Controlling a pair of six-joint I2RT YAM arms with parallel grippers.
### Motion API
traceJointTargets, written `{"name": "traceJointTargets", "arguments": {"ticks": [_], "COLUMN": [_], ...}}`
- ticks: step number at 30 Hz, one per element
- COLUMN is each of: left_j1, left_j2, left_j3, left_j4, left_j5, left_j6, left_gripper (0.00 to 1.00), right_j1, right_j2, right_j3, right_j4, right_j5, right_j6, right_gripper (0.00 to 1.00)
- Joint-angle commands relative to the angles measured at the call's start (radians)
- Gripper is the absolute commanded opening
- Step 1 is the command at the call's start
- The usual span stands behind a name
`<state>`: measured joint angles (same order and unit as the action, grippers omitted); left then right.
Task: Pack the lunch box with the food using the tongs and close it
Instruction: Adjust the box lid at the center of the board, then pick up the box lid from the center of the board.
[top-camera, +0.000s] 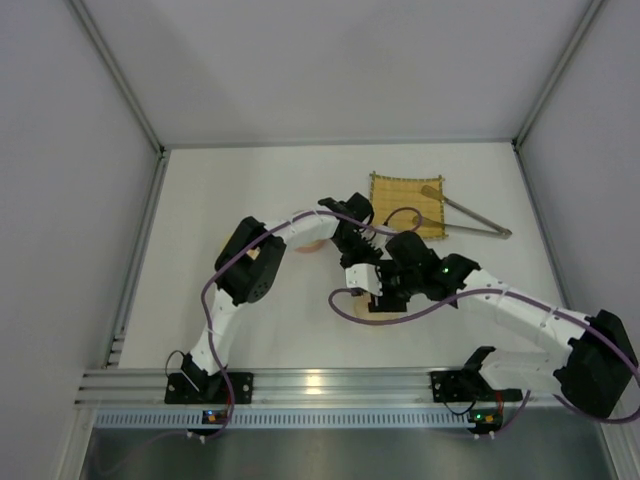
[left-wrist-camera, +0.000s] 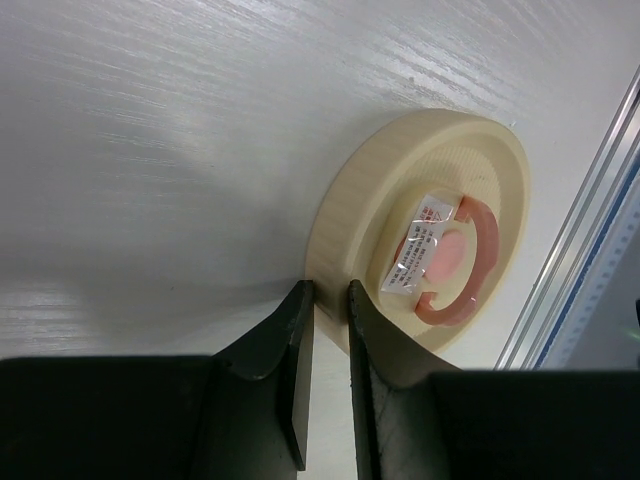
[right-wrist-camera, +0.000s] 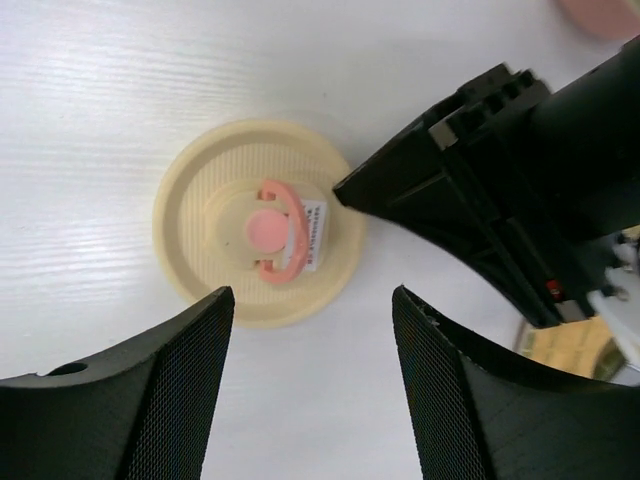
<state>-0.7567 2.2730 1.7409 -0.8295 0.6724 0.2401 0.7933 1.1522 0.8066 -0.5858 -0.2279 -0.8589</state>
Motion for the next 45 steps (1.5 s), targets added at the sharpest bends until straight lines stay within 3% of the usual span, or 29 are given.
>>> {"name": "traceJointTargets", "arguments": {"ticks": [1, 6, 12, 19, 28, 33, 40, 45], "left_j1": [-0.023, -0.023, -0.023, 0.016, 0.161, 0.258, 0.488, 0.556], "left_j2": [0.042, 0.0, -0.065, -0.099, -0.214, -0.335, -0.512, -0.63], "left_j3": [-0.072, -0.093, -0.098, -0.006, 0.128, 0.117, -0.032, -0.263], "left_j4": [-0.026, -0.011, 0.009, -0.022, -0.105, -0.131, -0.14, -0.091], "left_j5": [-0.142, -0.119, -0.12, -0.166, -0.099, -0.048, 0.047, 0.07], "left_j6": [0.088, 0.094, 0.082, 0.038, 0.013, -0.013, -0.002, 0.001], "left_gripper": [0.16, 0.28, 0.51, 0.56, 0.63, 0.64, 0.64, 0.63], "right_j1": [-0.078, -0.187, -0.203, -0.204, -0.204, -0.204, -0.198, -0.163], "right_j2": [0.037, 0.026, -0.043, -0.089, -0.079, 0.055, 0.251, 0.342], "right_j3": [0.045, 0.039, 0.016, 0.002, 0.011, 0.051, 0.141, 0.192], "right_j4": [-0.111, -0.12, -0.132, -0.144, -0.14, -0.123, -0.106, -0.095], "right_j5": [-0.16, -0.248, -0.281, -0.292, -0.28, -0.283, -0.28, -0.286], "right_j6": [0.034, 0.054, 0.043, 0.089, 0.092, 0.086, 0.09, 0.119], "right_gripper": [0.64, 0.65, 0.69, 0.71, 0.73, 0.72, 0.73, 0.71]}}
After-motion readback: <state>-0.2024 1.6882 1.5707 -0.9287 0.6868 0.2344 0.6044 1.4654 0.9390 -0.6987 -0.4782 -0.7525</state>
